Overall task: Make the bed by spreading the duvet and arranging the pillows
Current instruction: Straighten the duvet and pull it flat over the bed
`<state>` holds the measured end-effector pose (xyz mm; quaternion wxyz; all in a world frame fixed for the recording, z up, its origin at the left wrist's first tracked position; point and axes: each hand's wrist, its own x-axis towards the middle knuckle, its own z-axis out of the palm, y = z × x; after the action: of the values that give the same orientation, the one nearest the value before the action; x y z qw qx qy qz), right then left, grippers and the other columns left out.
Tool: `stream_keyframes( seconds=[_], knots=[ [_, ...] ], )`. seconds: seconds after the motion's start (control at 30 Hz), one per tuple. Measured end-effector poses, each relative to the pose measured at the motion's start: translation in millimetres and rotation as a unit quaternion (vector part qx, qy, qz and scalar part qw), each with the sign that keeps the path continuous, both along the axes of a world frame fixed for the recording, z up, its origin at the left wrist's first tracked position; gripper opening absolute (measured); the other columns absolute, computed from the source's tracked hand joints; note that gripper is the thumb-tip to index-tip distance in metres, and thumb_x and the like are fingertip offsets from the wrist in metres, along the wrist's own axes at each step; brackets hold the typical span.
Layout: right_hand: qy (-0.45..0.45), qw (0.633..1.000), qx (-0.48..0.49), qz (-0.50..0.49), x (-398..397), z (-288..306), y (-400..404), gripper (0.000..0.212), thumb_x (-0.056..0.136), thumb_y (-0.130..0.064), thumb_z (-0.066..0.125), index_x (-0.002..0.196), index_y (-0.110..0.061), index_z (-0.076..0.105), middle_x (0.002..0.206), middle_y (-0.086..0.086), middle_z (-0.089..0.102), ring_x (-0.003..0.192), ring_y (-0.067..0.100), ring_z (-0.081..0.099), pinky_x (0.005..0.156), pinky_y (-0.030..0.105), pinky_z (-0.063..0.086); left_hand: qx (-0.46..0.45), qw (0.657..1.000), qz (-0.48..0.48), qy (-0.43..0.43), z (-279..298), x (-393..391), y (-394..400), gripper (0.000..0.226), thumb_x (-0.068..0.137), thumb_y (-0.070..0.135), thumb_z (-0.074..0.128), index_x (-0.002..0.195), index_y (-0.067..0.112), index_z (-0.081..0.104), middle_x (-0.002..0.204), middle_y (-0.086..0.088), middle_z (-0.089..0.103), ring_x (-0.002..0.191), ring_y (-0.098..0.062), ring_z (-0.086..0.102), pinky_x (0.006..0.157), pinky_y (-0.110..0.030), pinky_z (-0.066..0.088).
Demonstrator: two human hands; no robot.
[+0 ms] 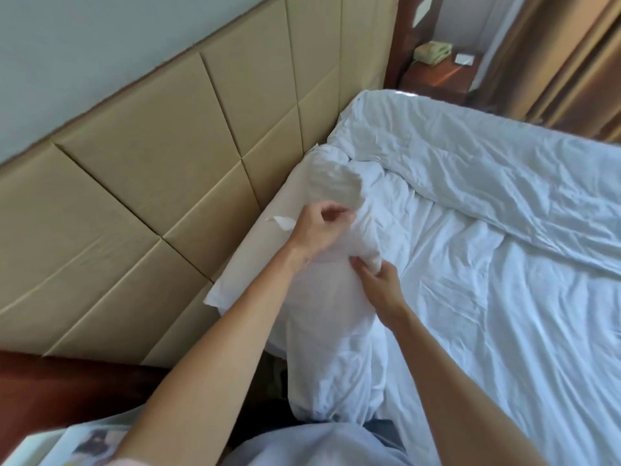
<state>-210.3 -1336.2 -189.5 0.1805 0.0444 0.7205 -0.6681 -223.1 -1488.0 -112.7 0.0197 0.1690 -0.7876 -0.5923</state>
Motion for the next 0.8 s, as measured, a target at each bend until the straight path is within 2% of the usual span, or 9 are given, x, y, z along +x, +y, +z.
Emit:
stream_keyframes(
  seconds=[0.07, 0.13, 0.27, 0.33, 0.4, 0.5, 0.6, 0.7, 0.8],
  knots=[
    [-0.041, 0.997, -0.036, -0.05, -9, -1, 14, 0.014, 0.093, -0.025, 0.066, 0.086, -0.014, 0.072, 0.084, 0.005, 0.074, 0.081, 0.019, 0.071, 0.072, 0.033, 0.058, -0.089, 0.994, 0.062, 0.02, -13, 2, -10, 0.034, 0.083, 0.039, 0.074, 0.107, 0.017, 0.065, 0.11, -0.001, 0.062, 0.1, -0.011, 0.058, 0.091, -0.032, 0.048],
    [-0.07, 0.99, -0.088, -0.081, -18, 0, 21, 0.017, 0.094, -0.028, 0.065, 0.09, -0.013, 0.072, 0.089, 0.008, 0.075, 0.086, 0.023, 0.072, 0.08, 0.038, 0.059, -0.157, 0.976, 0.125, -0.086, -30, 16, -18, 0.064, 0.078, 0.06, 0.07, 0.127, 0.023, 0.051, 0.13, -0.001, 0.05, 0.119, -0.017, 0.049, 0.102, -0.042, 0.04],
    [-0.151, 0.971, -0.129, -0.134, -34, 0, 22, 0.032, 0.093, -0.04, 0.064, 0.105, -0.011, 0.064, 0.103, 0.009, 0.072, 0.095, 0.024, 0.07, 0.088, 0.041, 0.057, 0.241, 0.911, 0.089, -0.323, -57, 55, -6, 0.099, 0.067, 0.079, 0.065, 0.14, 0.015, 0.047, 0.137, -0.008, 0.055, 0.125, -0.03, 0.051, 0.106, -0.045, 0.04],
    [-0.185, 0.965, -0.122, -0.138, -41, -4, 23, 0.046, 0.09, -0.048, 0.064, 0.116, -0.011, 0.059, 0.108, 0.009, 0.071, 0.096, 0.024, 0.07, 0.083, 0.039, 0.057, 0.383, 0.874, 0.085, -0.288, -63, 64, 2, 0.078, 0.074, 0.071, 0.067, 0.125, 0.012, 0.062, 0.12, -0.01, 0.069, 0.114, -0.029, 0.061, 0.101, -0.044, 0.047],
    [-0.208, 0.962, -0.118, -0.135, -44, -8, 25, 0.049, 0.09, -0.05, 0.063, 0.12, -0.012, 0.057, 0.11, 0.009, 0.07, 0.095, 0.024, 0.069, 0.079, 0.037, 0.057, 0.416, 0.876, 0.128, -0.208, -70, 63, 6, 0.075, 0.072, 0.059, 0.078, 0.131, 0.018, 0.059, 0.119, -0.007, 0.071, 0.112, -0.027, 0.065, 0.097, -0.044, 0.052],
    [-0.201, 0.961, -0.124, -0.141, -47, -4, 24, 0.046, 0.092, -0.046, 0.061, 0.125, -0.013, 0.058, 0.112, 0.008, 0.071, 0.099, 0.024, 0.069, 0.088, 0.041, 0.057, 0.313, 0.938, 0.136, -0.051, -62, 55, 9, 0.056, 0.083, 0.032, 0.077, 0.134, 0.028, 0.054, 0.125, 0.002, 0.067, 0.117, -0.02, 0.063, 0.099, -0.039, 0.052],
    [-0.172, 0.964, -0.14, -0.149, -53, 0, 18, 0.042, 0.093, -0.04, 0.062, 0.127, -0.018, 0.056, 0.112, 0.007, 0.071, 0.099, 0.025, 0.071, 0.088, 0.045, 0.058, 0.023, 0.999, -0.005, 0.05, -51, 59, 3, 0.057, 0.091, 0.022, 0.068, 0.141, 0.024, 0.039, 0.136, 0.002, 0.052, 0.124, -0.015, 0.055, 0.1, -0.027, 0.046],
    [-0.154, 0.974, -0.141, -0.082, -50, 11, 2, 0.038, 0.091, -0.033, 0.066, 0.124, -0.017, 0.059, 0.115, 0.014, 0.07, 0.101, 0.029, 0.071, 0.087, 0.05, 0.057, -0.188, 0.977, -0.096, 0.003, -35, 62, 8, 0.058, 0.097, 0.032, 0.054, 0.144, 0.039, 0.02, 0.149, 0.0, 0.03, 0.117, -0.028, 0.054, 0.097, -0.041, 0.049],
    [-0.11, 0.986, -0.123, -0.008, -43, 18, -8, 0.023, 0.087, -0.022, 0.068, 0.106, -0.011, 0.062, 0.099, 0.015, 0.073, 0.091, 0.029, 0.072, 0.079, 0.043, 0.061, -0.172, 0.967, -0.187, -0.016, -13, 61, 16, 0.071, 0.097, 0.03, 0.052, 0.142, 0.063, 0.009, 0.146, 0.013, 0.024, 0.134, -0.03, 0.039, 0.109, -0.045, 0.041]
  ],
)
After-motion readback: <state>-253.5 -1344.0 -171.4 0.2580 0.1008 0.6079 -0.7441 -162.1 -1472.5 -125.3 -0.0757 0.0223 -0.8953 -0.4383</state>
